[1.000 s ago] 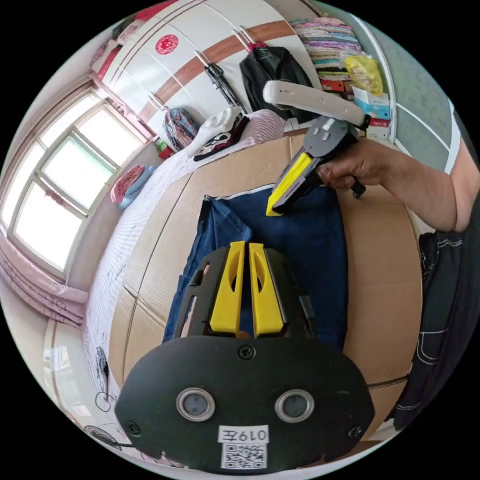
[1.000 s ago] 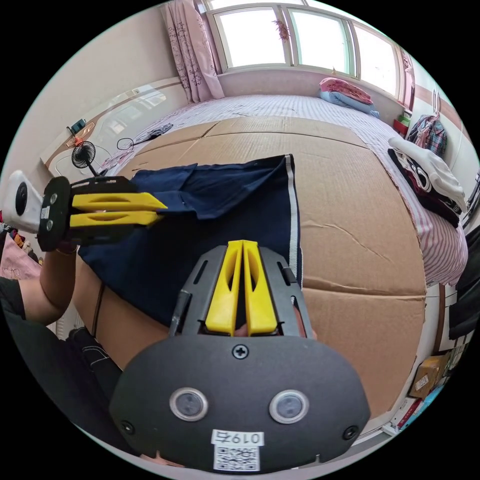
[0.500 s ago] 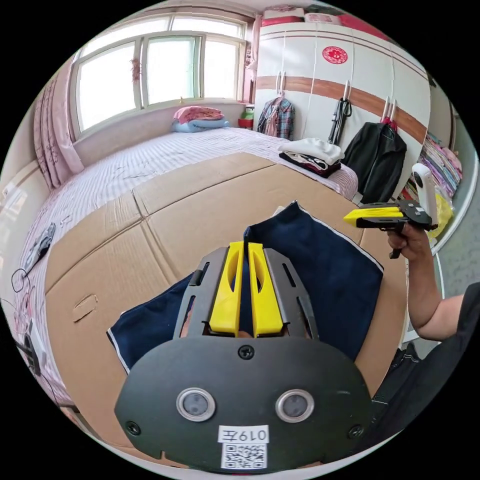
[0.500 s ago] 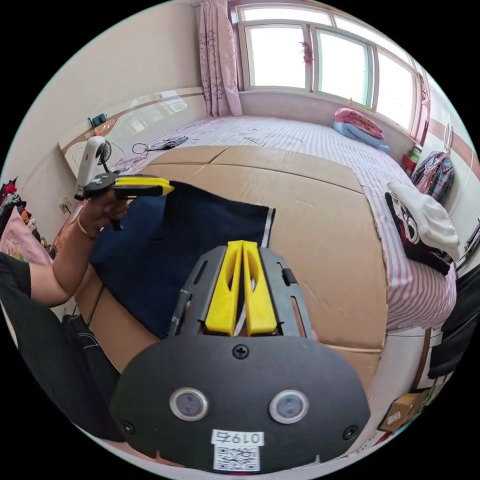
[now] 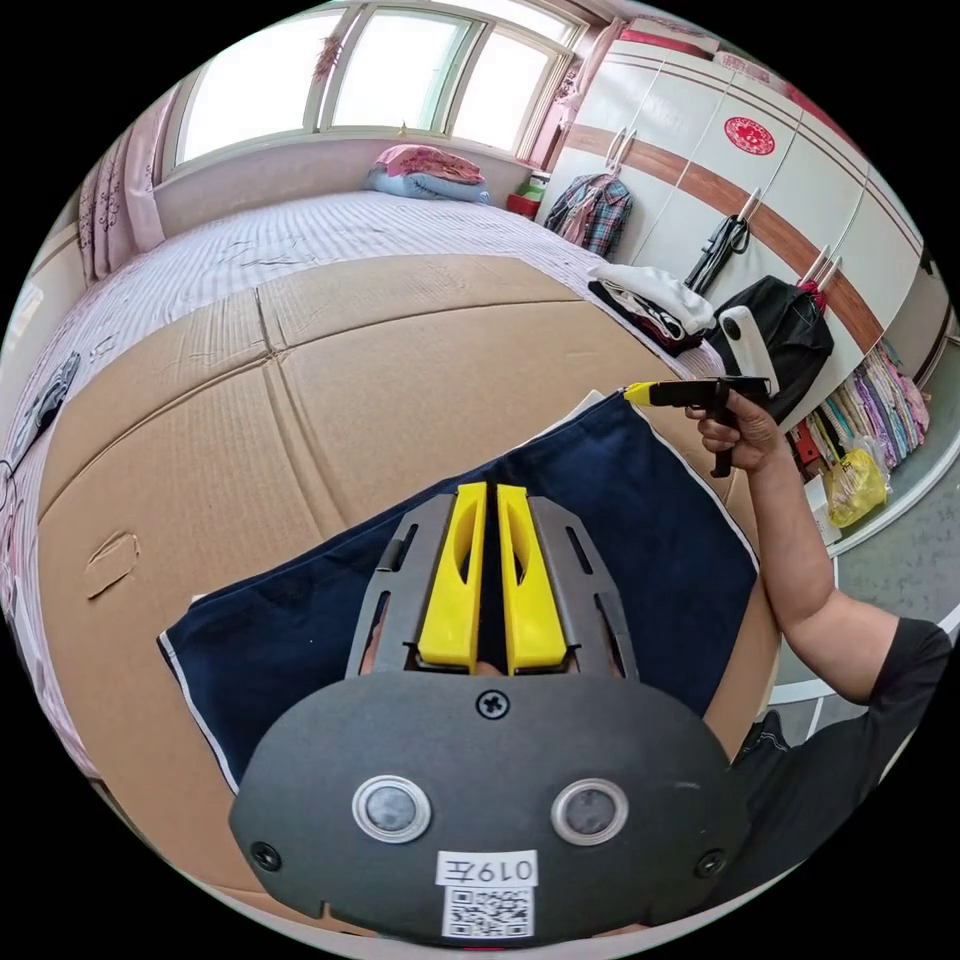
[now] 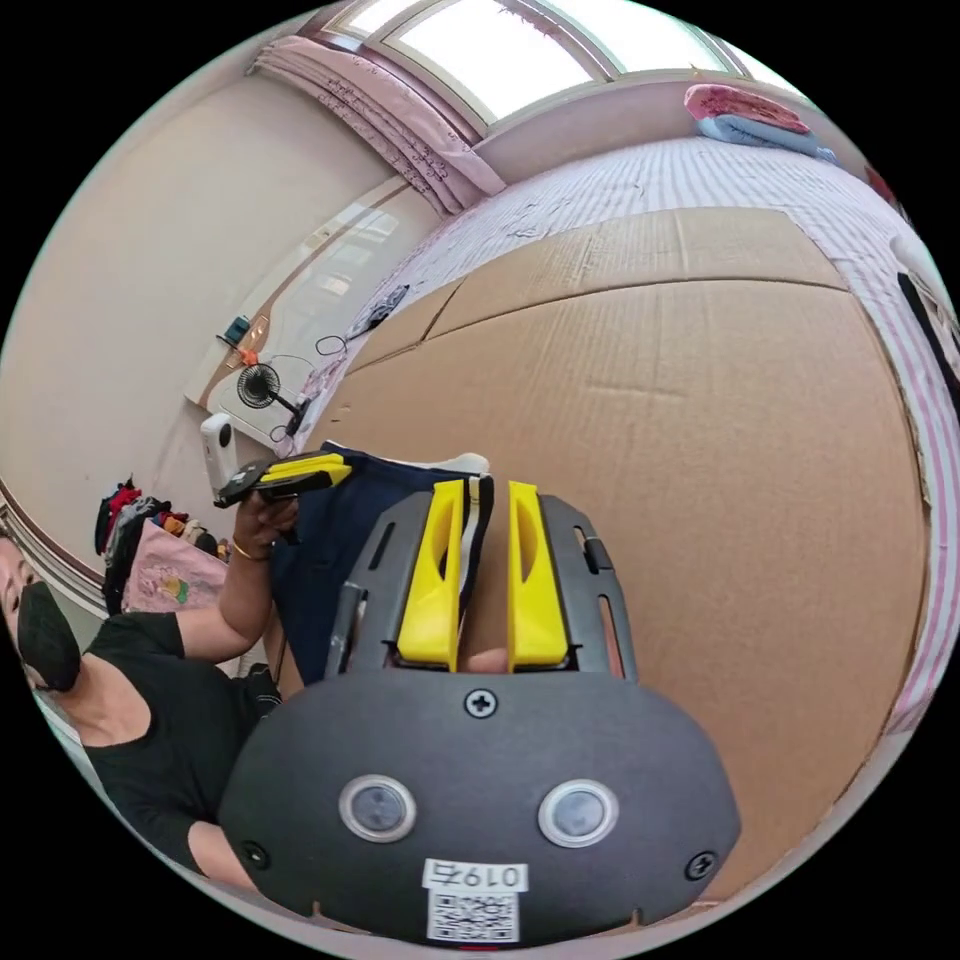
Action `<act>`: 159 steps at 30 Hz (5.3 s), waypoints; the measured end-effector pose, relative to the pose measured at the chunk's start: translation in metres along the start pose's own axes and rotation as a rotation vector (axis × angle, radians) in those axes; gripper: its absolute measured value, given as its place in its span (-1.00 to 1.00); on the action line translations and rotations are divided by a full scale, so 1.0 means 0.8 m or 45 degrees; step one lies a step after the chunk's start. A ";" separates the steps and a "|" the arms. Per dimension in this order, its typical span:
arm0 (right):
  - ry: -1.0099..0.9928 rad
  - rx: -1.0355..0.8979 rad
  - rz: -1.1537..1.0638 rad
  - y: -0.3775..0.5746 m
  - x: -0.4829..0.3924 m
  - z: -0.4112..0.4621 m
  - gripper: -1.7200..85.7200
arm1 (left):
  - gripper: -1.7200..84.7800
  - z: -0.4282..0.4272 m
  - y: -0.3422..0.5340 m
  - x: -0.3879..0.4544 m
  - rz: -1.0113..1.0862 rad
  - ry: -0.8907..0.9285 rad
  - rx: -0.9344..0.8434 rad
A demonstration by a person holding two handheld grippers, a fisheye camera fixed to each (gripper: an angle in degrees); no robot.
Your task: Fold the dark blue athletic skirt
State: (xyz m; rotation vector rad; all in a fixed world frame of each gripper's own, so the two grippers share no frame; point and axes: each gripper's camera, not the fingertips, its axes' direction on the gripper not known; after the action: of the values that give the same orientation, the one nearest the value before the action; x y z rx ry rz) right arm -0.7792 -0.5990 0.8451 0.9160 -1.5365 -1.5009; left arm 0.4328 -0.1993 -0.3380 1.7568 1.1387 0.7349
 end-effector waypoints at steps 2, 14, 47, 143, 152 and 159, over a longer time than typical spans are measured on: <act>-0.080 0.044 0.001 0.001 0.032 -0.004 -0.87 | -0.92 0.004 -0.003 -0.015 -0.002 0.004 -0.005; -0.139 -0.002 0.000 -0.012 0.119 0.001 -0.82 | -0.92 0.008 -0.010 -0.070 -0.042 0.070 0.013; -0.007 -0.009 0.015 -0.006 0.086 0.001 -0.93 | -0.94 -0.057 0.038 -0.055 -0.125 0.065 0.023; 0.948 -0.018 -1.607 0.343 -1.362 0.438 -0.87 | -0.69 -0.549 0.660 0.043 -0.076 0.113 0.335; 0.887 -0.096 -1.687 0.265 -1.391 0.510 -0.87 | -0.70 -0.528 0.642 -0.068 -0.042 0.359 0.121; 0.584 -0.124 -2.000 0.148 -1.450 0.574 -0.85 | -0.75 -0.530 0.636 -0.078 0.084 0.334 0.108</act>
State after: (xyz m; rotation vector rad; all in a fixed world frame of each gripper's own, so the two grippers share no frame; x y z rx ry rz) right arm -0.6896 0.6493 0.9105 2.4422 -0.1710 -1.9906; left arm 0.2532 -0.1966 0.3024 1.8136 1.3066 0.9923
